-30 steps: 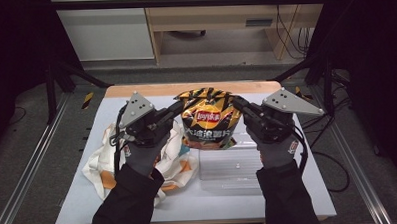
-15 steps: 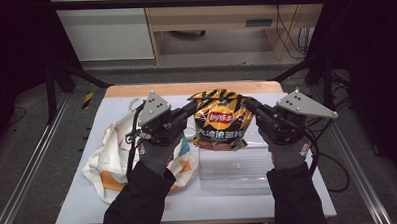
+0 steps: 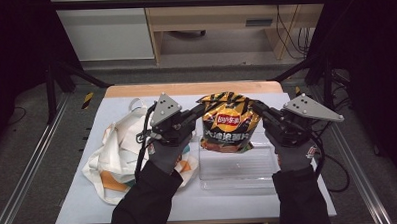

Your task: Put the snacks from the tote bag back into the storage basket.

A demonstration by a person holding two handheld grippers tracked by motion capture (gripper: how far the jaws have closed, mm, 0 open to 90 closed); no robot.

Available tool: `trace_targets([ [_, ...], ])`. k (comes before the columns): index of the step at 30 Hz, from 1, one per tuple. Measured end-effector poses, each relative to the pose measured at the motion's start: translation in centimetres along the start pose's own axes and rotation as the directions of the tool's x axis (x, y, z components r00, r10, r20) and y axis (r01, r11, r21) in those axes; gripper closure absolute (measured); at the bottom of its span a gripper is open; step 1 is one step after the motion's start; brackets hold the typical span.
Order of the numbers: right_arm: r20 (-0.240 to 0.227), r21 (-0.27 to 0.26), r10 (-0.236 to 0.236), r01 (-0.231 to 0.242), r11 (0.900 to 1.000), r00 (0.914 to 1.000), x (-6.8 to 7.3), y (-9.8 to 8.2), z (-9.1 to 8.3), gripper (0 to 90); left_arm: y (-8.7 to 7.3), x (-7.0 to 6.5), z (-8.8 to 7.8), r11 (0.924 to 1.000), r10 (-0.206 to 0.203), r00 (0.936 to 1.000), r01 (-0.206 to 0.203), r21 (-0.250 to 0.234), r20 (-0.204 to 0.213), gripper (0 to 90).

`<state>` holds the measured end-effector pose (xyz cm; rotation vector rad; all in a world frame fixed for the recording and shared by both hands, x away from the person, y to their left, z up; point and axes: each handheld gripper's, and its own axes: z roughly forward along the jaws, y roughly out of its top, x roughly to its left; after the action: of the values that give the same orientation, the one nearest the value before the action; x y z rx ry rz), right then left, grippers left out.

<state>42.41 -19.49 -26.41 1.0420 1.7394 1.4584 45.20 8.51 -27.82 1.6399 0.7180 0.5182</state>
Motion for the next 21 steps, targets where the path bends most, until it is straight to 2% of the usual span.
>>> trace_targets([
  [16, 0.009, 0.044, 0.011, -0.011, 0.999, 0.9999, -0.7, -1.8, 1.0, 89.2, -2.3, 0.3, 1.4, 0.9992, -0.028, 0.9996, 0.028, 0.029, 0.001, 89.8],
  [21, 0.013, 0.065, 0.022, -0.023, 0.998, 0.9997, -1.0, -3.0, 1.6, 89.2, -3.3, 0.5, 1.8, 0.9983, -0.034, 0.9994, 0.034, 0.048, 0.000, 89.9],
])
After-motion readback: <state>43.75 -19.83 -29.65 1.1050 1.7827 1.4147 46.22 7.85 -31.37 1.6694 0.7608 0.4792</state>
